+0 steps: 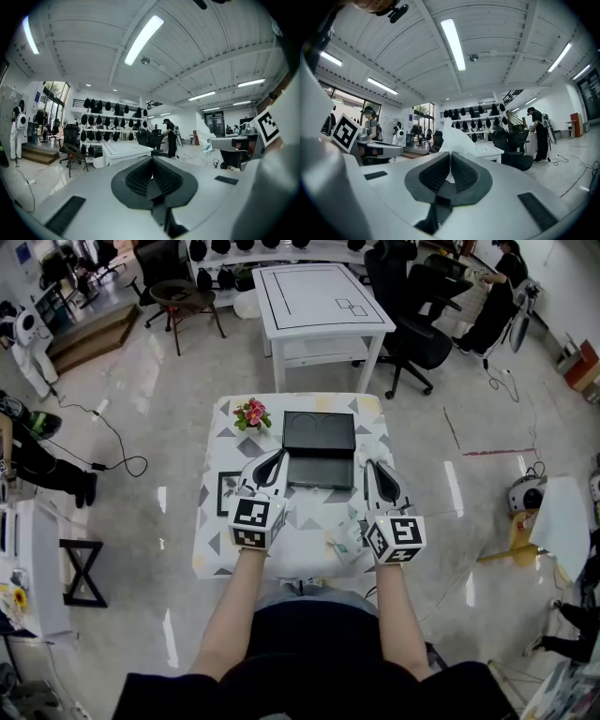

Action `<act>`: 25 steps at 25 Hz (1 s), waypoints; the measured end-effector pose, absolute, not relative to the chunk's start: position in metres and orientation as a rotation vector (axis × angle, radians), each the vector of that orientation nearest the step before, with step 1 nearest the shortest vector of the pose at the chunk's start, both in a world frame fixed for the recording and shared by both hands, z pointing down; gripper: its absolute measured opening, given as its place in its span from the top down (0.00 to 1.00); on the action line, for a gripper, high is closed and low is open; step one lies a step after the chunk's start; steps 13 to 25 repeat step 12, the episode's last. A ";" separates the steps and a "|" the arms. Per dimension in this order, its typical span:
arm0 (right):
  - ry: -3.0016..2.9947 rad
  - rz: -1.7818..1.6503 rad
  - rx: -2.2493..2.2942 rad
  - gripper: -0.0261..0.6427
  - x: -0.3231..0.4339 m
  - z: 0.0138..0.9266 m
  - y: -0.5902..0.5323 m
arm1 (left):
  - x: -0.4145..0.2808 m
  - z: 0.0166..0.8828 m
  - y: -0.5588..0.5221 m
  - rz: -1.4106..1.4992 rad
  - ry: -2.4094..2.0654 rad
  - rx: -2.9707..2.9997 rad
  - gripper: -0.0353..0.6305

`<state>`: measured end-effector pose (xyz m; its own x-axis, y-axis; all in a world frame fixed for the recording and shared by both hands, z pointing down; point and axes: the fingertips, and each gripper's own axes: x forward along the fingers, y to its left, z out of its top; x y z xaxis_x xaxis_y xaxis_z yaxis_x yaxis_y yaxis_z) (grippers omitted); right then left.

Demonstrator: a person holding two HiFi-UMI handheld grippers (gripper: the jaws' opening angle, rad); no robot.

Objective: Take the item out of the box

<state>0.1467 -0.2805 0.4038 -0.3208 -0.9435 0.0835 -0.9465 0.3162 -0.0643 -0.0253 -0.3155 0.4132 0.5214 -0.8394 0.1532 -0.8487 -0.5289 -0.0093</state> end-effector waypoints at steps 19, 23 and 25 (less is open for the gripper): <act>-2.518 0.163 1.792 0.94 0.142 0.406 -0.284 | -0.030 0.415 -0.316 0.214 -1.498 2.661 0.92; -2.518 0.163 1.792 0.94 0.142 0.406 -0.284 | -0.030 0.415 -0.316 0.214 -1.498 2.661 0.92; -2.518 0.163 1.792 0.94 0.142 0.406 -0.284 | -0.030 0.415 -0.316 0.214 -1.498 2.661 0.92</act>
